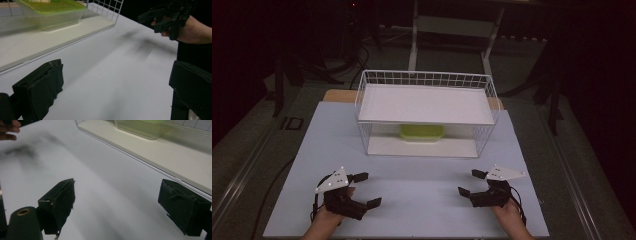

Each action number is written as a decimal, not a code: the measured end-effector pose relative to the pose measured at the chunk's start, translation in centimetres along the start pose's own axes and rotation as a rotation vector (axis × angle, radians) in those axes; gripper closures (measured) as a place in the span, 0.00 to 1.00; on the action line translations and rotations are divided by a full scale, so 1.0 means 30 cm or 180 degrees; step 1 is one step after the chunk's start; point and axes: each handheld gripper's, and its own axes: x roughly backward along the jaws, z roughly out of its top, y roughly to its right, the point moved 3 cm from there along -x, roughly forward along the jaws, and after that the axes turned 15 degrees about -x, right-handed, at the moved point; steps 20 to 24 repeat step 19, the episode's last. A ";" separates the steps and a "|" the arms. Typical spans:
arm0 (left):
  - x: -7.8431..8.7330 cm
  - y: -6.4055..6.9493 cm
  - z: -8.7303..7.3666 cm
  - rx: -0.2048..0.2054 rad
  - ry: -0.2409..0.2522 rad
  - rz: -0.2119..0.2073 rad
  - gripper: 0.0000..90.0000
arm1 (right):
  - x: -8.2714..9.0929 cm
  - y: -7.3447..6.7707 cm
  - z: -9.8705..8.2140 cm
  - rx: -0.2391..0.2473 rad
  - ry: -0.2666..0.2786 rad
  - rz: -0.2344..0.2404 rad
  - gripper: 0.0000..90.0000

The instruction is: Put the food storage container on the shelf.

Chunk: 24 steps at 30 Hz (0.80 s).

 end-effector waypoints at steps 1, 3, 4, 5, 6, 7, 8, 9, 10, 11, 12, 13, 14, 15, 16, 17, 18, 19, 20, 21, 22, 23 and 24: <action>0.000 0.000 0.001 -0.0005 0.0002 0.0001 0.00 | 0.000 0.001 0.000 -0.0022 0.0003 0.0014 0.16; -0.001 -0.001 0.003 0.0008 0.0034 -0.0012 0.00 | -0.001 0.005 0.001 -0.0045 0.0002 0.0013 0.16; -0.001 -0.002 0.001 0.0008 0.0025 -0.0009 0.00 | -0.001 0.007 0.000 -0.0073 0.0000 0.0013 0.16; -0.001 -0.003 0.000 0.0014 0.0030 -0.0015 0.00 | -0.002 0.009 -0.002 -0.0095 -0.0010 0.0010 0.16; -0.001 -0.003 -0.001 0.0017 0.0028 -0.0018 0.00 | -0.003 0.012 -0.003 -0.0095 -0.0024 -0.0002 0.16; -0.001 -0.003 -0.001 0.0015 0.0024 -0.0008 0.00 | -0.004 0.013 -0.004 -0.0083 -0.0041 -0.0020 0.16; 0.000 -0.003 -0.002 0.0015 0.0019 -0.0006 0.00 | -0.005 0.014 -0.005 -0.0080 -0.0052 -0.0026 0.16; 0.000 -0.002 -0.002 0.0018 0.0021 -0.0007 0.00 | -0.005 0.014 -0.005 -0.0079 -0.0055 -0.0026 0.16; 0.001 -0.002 -0.002 0.0011 0.0023 -0.0004 0.00 | -0.004 0.014 -0.004 -0.0070 -0.0054 -0.0036 0.16; 0.001 -0.001 -0.002 0.0008 0.0024 -0.0002 0.00 | -0.004 0.014 -0.003 -0.0055 -0.0050 -0.0037 0.16; 0.001 -0.001 -0.002 0.0011 0.0023 -0.0007 0.00 | -0.003 0.014 -0.003 -0.0049 -0.0050 -0.0038 0.16; 0.000 -0.001 -0.002 0.0015 0.0022 -0.0003 0.00 | -0.003 0.014 -0.002 -0.0047 -0.0051 -0.0041 0.16; 0.000 -0.001 -0.002 0.0015 0.0022 -0.0003 0.00 | -0.003 0.014 -0.002 -0.0047 -0.0051 -0.0041 0.16; -0.001 -0.005 -0.005 0.0018 0.0010 0.0001 0.00 | -0.004 0.015 -0.002 -0.0036 -0.0055 -0.0054 0.16; -0.002 -0.006 -0.006 0.0025 0.0010 0.0005 0.00 | -0.004 0.017 -0.002 -0.0053 -0.0058 -0.0056 0.16; -0.002 -0.008 -0.007 0.0030 0.0005 0.0002 0.00 | -0.005 0.019 -0.002 -0.0060 -0.0063 -0.0058 0.16; -0.003 -0.010 -0.008 0.0038 0.0007 0.0006 0.00 | -0.005 0.021 -0.003 -0.0066 -0.0072 -0.0057 0.16; -0.004 -0.011 -0.008 0.0039 0.0007 0.0008 0.00 | -0.006 0.022 -0.004 -0.0075 -0.0070 -0.0054 0.16; -0.004 -0.011 -0.008 0.0039 0.0007 0.0008 0.00 | -0.006 0.022 -0.004 -0.0075 -0.0070 -0.0054 0.16; -0.004 -0.011 -0.008 0.0039 0.0007 0.0008 0.00 | -0.006 0.022 -0.004 -0.0075 -0.0070 -0.0054 0.16; -0.004 -0.011 -0.008 0.0039 0.0007 0.0008 0.00 | -0.006 0.022 -0.004 -0.0075 -0.0070 -0.0054 0.16; -0.004 -0.011 -0.008 0.0039 0.0007 0.0008 0.00 | -0.006 0.022 -0.004 -0.0075 -0.0070 -0.0054 0.16; -0.004 -0.011 -0.008 0.0039 0.0007 0.0008 0.00 | -0.006 0.022 -0.004 -0.0075 -0.0070 -0.0054 0.16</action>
